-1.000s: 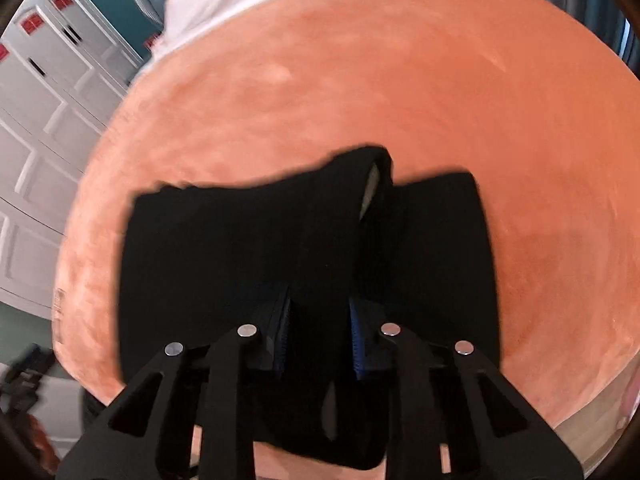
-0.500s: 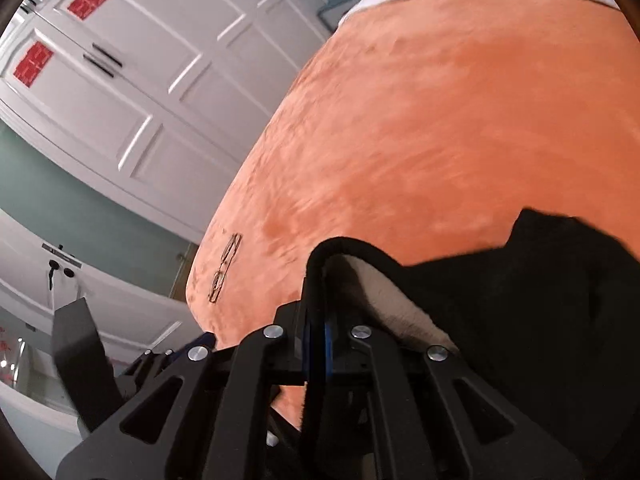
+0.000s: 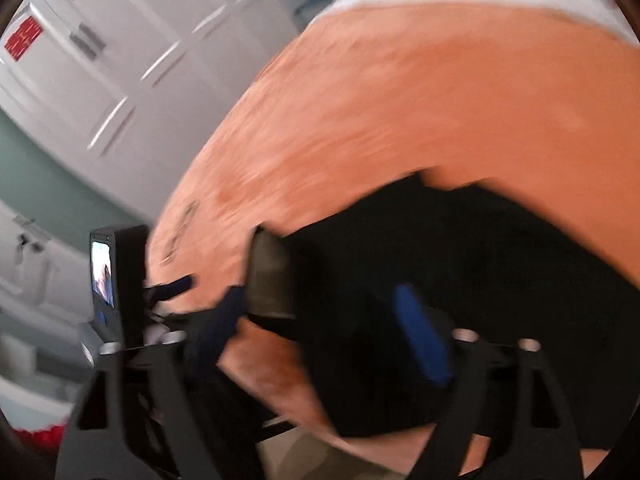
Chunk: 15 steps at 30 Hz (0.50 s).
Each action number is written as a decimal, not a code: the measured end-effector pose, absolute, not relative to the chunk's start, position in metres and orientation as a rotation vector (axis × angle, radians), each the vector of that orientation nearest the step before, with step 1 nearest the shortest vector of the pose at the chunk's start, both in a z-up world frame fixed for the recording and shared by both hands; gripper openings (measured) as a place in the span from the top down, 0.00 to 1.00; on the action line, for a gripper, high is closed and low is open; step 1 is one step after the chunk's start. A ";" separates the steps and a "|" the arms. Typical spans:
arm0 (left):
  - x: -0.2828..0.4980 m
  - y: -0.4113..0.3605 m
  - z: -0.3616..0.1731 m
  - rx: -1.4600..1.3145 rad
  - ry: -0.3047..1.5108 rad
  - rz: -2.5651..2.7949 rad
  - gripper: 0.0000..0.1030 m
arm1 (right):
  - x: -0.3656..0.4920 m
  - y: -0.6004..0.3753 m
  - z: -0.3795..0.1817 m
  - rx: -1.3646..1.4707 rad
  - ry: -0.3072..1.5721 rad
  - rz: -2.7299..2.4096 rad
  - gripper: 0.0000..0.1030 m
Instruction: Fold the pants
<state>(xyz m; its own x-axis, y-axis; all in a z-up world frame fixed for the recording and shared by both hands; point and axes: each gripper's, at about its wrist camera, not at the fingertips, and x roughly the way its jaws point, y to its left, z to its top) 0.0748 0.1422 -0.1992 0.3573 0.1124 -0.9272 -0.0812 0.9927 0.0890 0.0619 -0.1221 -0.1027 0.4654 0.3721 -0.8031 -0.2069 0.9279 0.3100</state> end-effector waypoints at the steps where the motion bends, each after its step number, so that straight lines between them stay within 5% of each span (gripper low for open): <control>1: 0.076 0.142 -0.201 0.023 1.202 0.115 0.19 | 0.057 -0.130 -0.103 0.127 1.030 0.317 0.20; 6: 0.077 0.135 -0.207 -0.015 1.223 0.081 0.19 | 0.024 -0.114 -0.122 -0.139 1.018 0.317 0.21; 15: 0.061 0.163 -0.201 -0.051 1.226 0.083 0.19 | -0.049 -0.030 -0.204 -1.020 0.749 0.326 0.21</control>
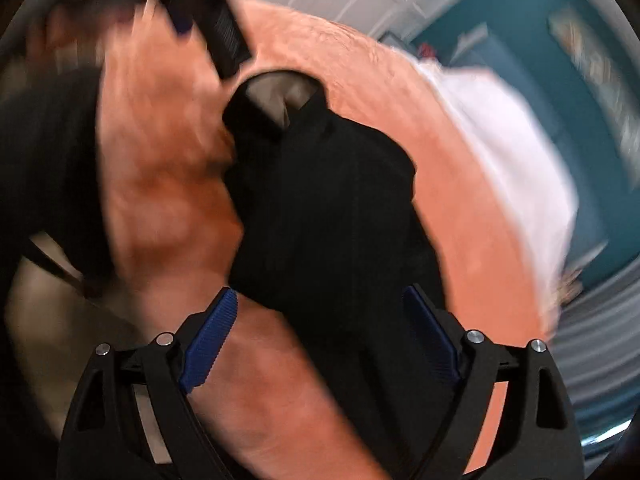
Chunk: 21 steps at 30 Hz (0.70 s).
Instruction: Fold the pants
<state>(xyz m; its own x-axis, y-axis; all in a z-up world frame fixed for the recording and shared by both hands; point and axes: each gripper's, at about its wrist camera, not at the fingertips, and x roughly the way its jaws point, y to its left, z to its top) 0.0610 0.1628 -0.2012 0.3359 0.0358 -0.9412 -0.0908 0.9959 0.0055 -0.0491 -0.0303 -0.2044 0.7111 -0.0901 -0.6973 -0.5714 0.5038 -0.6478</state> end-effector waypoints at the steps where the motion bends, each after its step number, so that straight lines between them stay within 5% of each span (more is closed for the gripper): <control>1: 0.060 0.165 -0.201 -0.051 1.225 0.090 0.19 | -0.044 -0.029 -0.211 -1.042 0.774 0.350 0.41; 3: 0.057 0.170 -0.198 -0.051 1.217 0.099 0.19 | -0.016 -0.025 -0.207 -0.956 0.886 0.383 0.87; 11: 0.052 0.217 -0.177 -0.093 1.144 0.172 0.19 | 0.187 0.017 -0.057 0.089 1.048 0.613 0.90; 15: 0.048 0.244 -0.179 -0.123 1.160 0.212 0.19 | 0.220 0.099 -0.111 0.031 1.236 0.746 0.66; 18: 0.042 0.260 -0.185 -0.142 1.175 0.228 0.19 | 0.197 0.108 -0.118 -0.022 1.194 0.763 0.66; 21: 0.036 0.272 -0.192 -0.160 1.188 0.243 0.19 | 0.165 0.073 -0.093 -0.156 0.994 0.634 0.23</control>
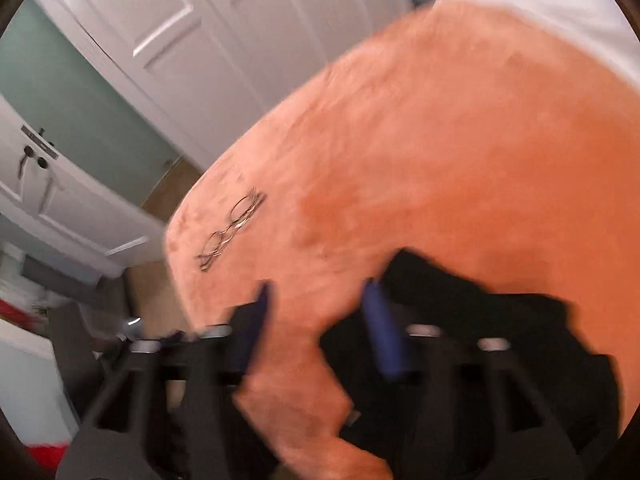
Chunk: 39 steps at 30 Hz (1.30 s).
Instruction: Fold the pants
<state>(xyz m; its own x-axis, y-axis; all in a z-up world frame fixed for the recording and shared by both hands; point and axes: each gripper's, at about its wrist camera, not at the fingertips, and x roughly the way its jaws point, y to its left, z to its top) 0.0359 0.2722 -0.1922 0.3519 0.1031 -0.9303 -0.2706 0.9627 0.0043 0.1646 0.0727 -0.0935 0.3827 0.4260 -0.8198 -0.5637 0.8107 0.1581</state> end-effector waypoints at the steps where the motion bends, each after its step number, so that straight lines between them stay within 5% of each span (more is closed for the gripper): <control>1: 0.035 0.275 -0.194 -0.170 1.193 0.243 0.19 | 0.154 0.064 -0.092 -0.248 0.933 0.590 0.20; 5: 0.033 0.278 -0.196 -0.184 1.189 0.239 0.19 | 0.076 0.059 -0.119 -0.696 0.820 0.632 0.22; 9: 0.026 0.278 -0.189 -0.176 1.147 0.301 0.19 | 0.030 0.092 -0.180 -0.943 0.863 0.718 0.48; 15: 0.020 0.307 -0.166 -0.176 1.090 0.364 0.19 | 0.078 0.102 -0.224 -0.695 0.994 0.522 0.54; 19: 0.022 0.327 -0.153 -0.172 1.058 0.384 0.19 | 0.098 0.111 -0.210 -0.486 1.053 0.495 0.80; 25: 0.022 0.342 -0.132 -0.166 0.995 0.425 0.16 | 0.141 0.152 -0.166 0.044 1.106 0.675 0.83; 27: 0.024 0.343 -0.137 -0.173 1.018 0.436 0.16 | 0.144 0.190 -0.201 -0.151 1.189 0.674 0.70; 32: 0.020 0.339 -0.148 -0.197 1.040 0.422 0.16 | 0.119 0.151 -0.167 -0.113 1.075 0.723 0.70; 33: 0.019 0.337 -0.151 -0.202 1.044 0.415 0.16 | 0.117 0.132 -0.155 -0.117 1.033 0.687 0.60; 34: 0.021 0.334 -0.155 -0.207 1.056 0.398 0.16 | 0.119 0.115 -0.147 -0.130 1.000 0.640 0.39; 36: 0.025 0.325 -0.164 -0.208 1.079 0.371 0.16 | 0.125 0.097 -0.149 -0.264 0.975 0.563 0.20; 39: 0.028 0.309 -0.167 -0.200 1.090 0.333 0.16 | 0.127 0.108 -0.172 -0.516 0.967 0.625 0.26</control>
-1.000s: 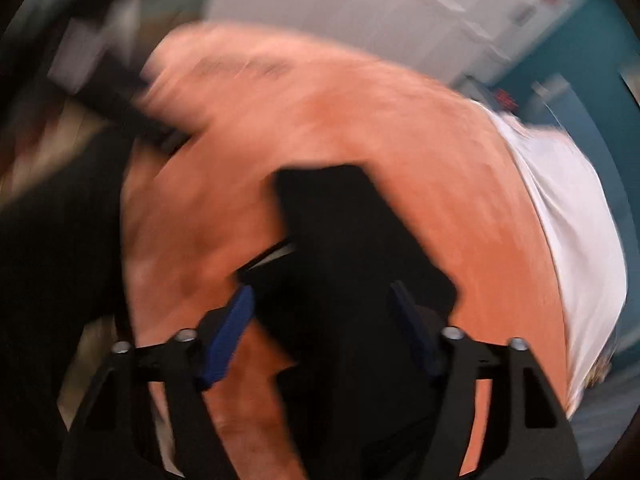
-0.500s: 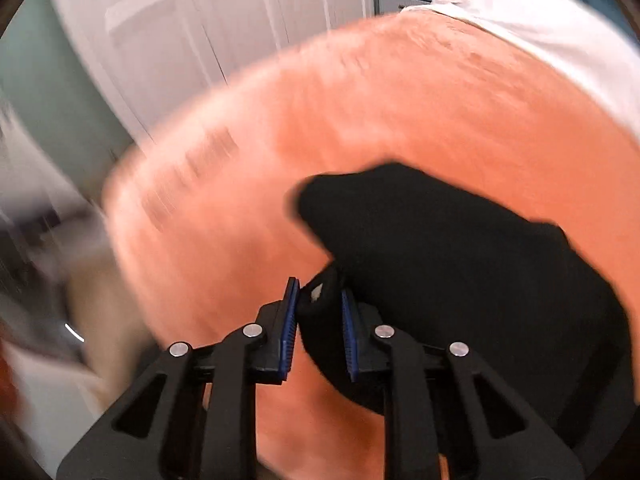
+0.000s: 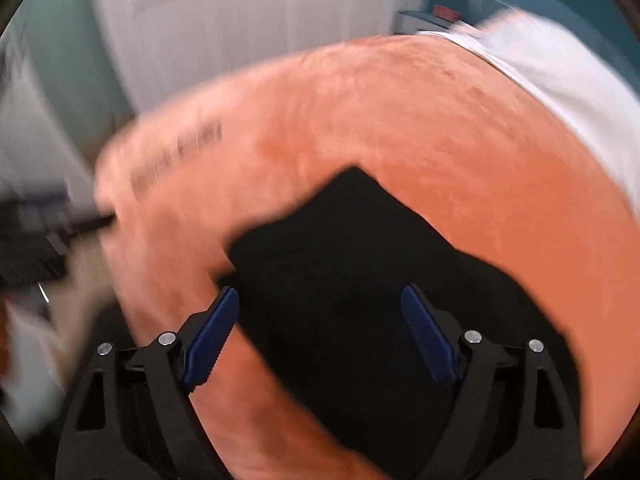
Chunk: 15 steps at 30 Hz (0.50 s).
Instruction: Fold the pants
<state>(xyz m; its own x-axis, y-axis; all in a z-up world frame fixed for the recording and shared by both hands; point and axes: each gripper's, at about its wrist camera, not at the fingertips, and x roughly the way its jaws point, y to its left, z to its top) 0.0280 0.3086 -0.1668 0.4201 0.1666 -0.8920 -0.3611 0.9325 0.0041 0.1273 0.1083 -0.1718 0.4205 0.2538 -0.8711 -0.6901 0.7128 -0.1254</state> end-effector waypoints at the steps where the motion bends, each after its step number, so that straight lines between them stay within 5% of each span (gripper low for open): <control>1: 0.027 0.303 -0.165 -0.198 1.085 0.323 0.16 | 0.126 0.112 -0.177 -0.558 0.956 0.652 0.31; 3: 0.024 0.296 -0.164 -0.203 1.083 0.304 0.16 | 0.127 0.130 -0.201 -0.604 0.998 0.682 0.40; 4: 0.023 0.293 -0.165 -0.206 1.094 0.291 0.16 | 0.134 0.137 -0.211 -0.616 1.035 0.670 0.65; 6: 0.022 0.291 -0.170 -0.218 1.118 0.275 0.16 | 0.143 0.129 -0.201 -0.470 1.081 0.665 0.93; 9: 0.019 0.291 -0.174 -0.250 1.126 0.227 0.16 | 0.137 0.112 -0.158 -0.323 1.020 0.684 0.93; 12: 0.024 0.287 -0.188 -0.313 1.165 0.173 0.16 | 0.131 0.115 -0.208 -0.453 1.151 0.704 0.88; 14: 0.030 0.286 -0.195 -0.380 1.188 0.118 0.16 | 0.117 0.114 -0.209 -0.511 1.061 0.700 0.87; 15: 0.034 0.285 -0.199 -0.419 1.201 0.091 0.16 | 0.114 0.113 -0.201 -0.493 1.045 0.695 0.73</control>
